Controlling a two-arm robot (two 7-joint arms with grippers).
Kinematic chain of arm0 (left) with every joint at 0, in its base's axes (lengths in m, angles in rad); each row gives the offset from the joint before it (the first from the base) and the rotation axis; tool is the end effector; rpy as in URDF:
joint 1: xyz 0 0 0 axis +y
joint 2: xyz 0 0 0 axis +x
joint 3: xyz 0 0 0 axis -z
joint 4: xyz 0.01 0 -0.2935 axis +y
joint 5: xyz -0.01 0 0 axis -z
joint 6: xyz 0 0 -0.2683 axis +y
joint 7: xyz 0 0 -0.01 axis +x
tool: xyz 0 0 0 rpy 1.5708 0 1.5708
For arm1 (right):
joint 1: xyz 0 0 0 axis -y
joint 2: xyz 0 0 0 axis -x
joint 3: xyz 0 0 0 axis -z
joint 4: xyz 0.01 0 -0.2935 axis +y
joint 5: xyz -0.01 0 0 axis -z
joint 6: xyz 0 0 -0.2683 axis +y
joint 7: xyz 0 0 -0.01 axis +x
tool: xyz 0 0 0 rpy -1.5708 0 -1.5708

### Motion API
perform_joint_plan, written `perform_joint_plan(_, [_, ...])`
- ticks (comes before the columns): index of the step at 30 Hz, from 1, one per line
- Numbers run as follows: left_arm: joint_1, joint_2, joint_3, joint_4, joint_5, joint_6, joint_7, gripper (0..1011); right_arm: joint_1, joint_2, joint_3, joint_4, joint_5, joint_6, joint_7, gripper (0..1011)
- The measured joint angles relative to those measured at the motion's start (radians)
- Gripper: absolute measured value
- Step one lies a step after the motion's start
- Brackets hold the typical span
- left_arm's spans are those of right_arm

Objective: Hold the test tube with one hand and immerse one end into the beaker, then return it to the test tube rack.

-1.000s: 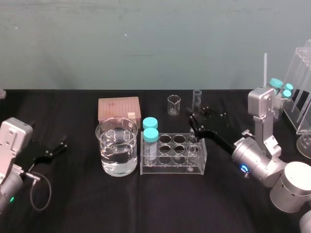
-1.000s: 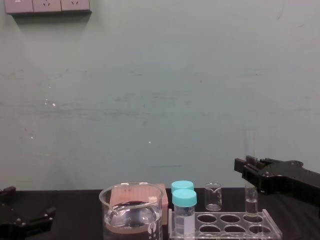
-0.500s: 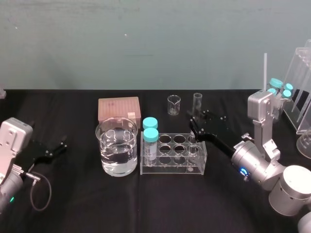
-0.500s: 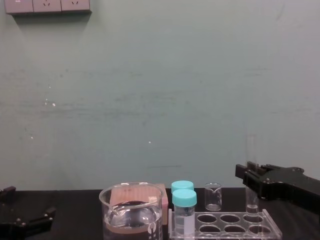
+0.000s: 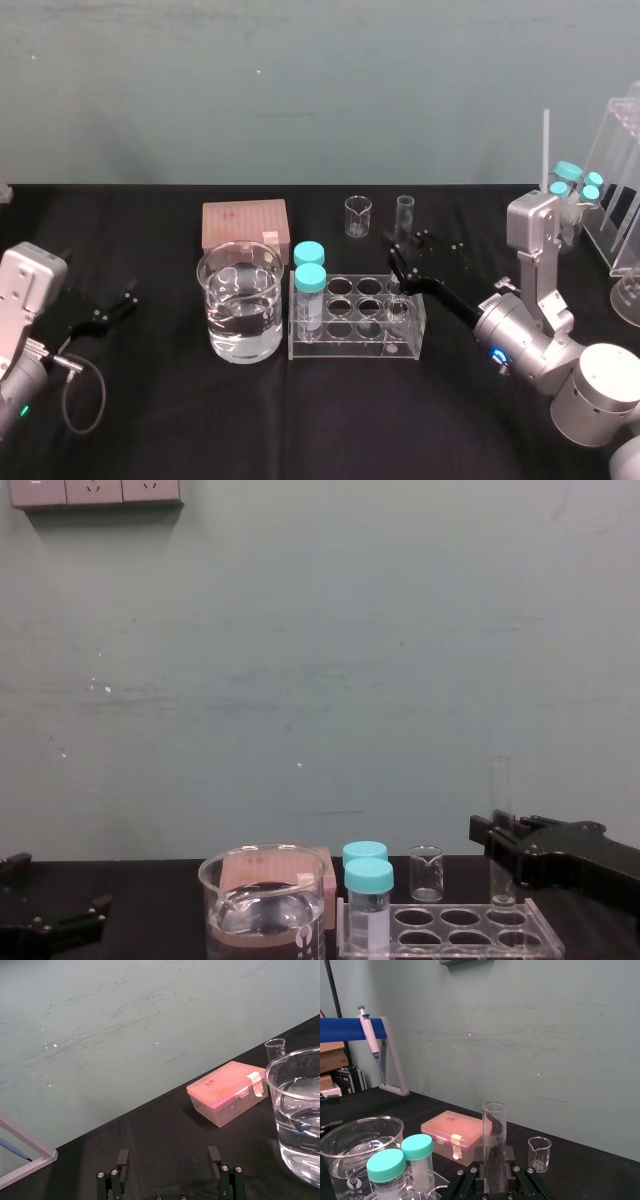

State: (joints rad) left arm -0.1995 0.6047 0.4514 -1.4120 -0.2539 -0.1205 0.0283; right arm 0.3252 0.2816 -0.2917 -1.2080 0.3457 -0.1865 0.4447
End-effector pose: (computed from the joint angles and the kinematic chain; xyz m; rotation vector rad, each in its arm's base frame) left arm 0.3204 0.0954 -0.2973 0.3045 -0.2850 1.2480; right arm 0.3721 -0.0379 -0.3023 0.0427 -0.0701 -0.9632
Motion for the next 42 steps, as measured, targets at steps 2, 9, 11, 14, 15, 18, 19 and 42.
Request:
perform_joint_plan(2, [0.0, 0.0, 0.0, 0.0, 0.0, 0.0, 0.0, 1000, 0.0, 0.0, 0.0, 0.0, 0.0, 0.0, 0.0, 226])
perform_joint_plan(9, [0.0, 0.0, 0.0, 0.0, 0.0, 0.0, 0.0, 1000, 0.004, 0.0, -0.002, 0.005, -0.006, 0.001, 0.001, 226])
perform_joint_plan(11, [0.0, 0.0, 0.0, 0.0, 0.0, 0.0, 0.0, 1000, 0.005, 0.0, -0.002, 0.005, -0.008, 0.001, 0.001, 225])
perform_joint_plan(14, [0.0, 0.0, 0.0, 0.0, 0.0, 0.0, 0.0, 1000, 0.006, 0.0, -0.003, 0.005, -0.009, 0.001, 0.002, 226])
perform_joint_plan(15, [0.0, 0.0, 0.0, 0.0, 0.0, 0.0, 0.0, 1000, 0.006, 0.0, -0.003, 0.005, -0.009, 0.001, 0.002, 226])
perform_joint_plan(18, [0.0, 0.0, 0.0, 0.0, 0.0, 0.0, 0.0, 1000, 0.006, 0.0, -0.003, 0.005, -0.009, 0.002, 0.002, 226])
perform_joint_plan(19, [0.0, 0.0, 0.0, 0.0, 0.0, 0.0, 0.0, 1000, 0.006, 0.0, -0.003, 0.005, -0.009, 0.002, 0.002, 226])
perform_joint_plan(42, [0.0, 0.0, 0.0, 0.0, 0.0, 0.0, 0.0, 1000, 0.004, 0.0, -0.002, 0.004, -0.007, 0.003, 0.001, 807])
